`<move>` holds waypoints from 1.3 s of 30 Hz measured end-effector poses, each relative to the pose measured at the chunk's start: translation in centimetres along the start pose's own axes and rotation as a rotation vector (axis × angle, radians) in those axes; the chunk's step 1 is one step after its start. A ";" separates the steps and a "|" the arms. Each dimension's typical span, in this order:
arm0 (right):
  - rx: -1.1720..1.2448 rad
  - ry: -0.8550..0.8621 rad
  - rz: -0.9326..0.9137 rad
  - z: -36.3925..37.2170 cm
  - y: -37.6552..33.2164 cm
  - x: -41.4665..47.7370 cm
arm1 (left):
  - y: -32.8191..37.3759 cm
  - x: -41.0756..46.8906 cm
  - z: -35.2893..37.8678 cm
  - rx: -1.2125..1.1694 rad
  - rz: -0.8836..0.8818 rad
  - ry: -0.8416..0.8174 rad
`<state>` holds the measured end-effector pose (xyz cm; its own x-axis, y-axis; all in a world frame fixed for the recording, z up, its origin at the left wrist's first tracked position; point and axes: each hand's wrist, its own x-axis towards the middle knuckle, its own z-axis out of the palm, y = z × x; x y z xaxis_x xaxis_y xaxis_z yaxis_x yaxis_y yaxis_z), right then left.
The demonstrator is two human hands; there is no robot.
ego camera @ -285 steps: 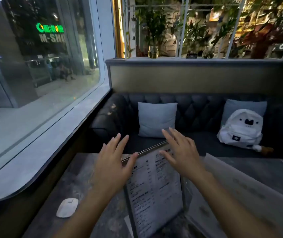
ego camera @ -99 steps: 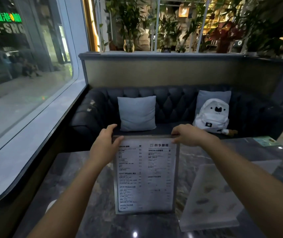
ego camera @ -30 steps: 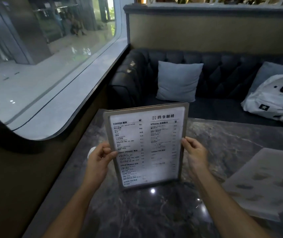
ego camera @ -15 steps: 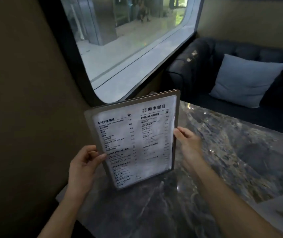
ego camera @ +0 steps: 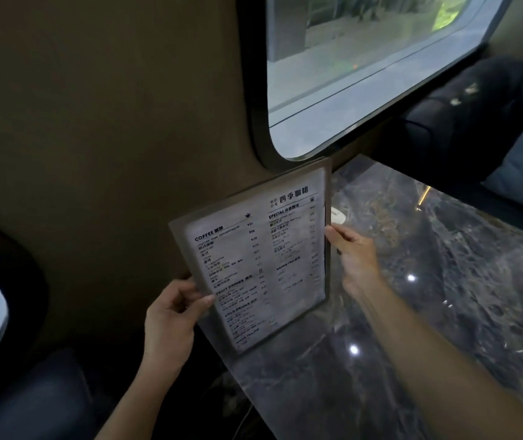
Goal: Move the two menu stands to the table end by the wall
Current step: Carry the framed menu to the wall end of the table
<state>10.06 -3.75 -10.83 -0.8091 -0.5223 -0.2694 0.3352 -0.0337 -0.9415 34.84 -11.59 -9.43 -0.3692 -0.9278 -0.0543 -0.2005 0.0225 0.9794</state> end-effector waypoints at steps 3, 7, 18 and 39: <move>-0.039 -0.013 0.032 0.6 0.5 0.3 | 0.0 -0.9 -0.3 -0.014 -0.047 0.024; -0.068 -0.058 0.032 1.3 0.7 0.5 | -0.6 -1.4 -0.5 -0.003 -0.063 0.061; -0.268 -0.131 -0.088 0.1 1.7 0.7 | -1.6 -2.2 -0.6 0.057 -0.009 0.054; -0.967 -0.382 0.093 -3.7 7.5 -0.4 | -8.5 -5.2 2.1 0.630 -0.095 -0.123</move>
<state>11.13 -0.62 -18.51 -0.5366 -0.7284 -0.4261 -0.2776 0.6292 -0.7259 36.61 -6.14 -17.86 -0.4171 -0.8880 -0.1935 -0.7178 0.1912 0.6695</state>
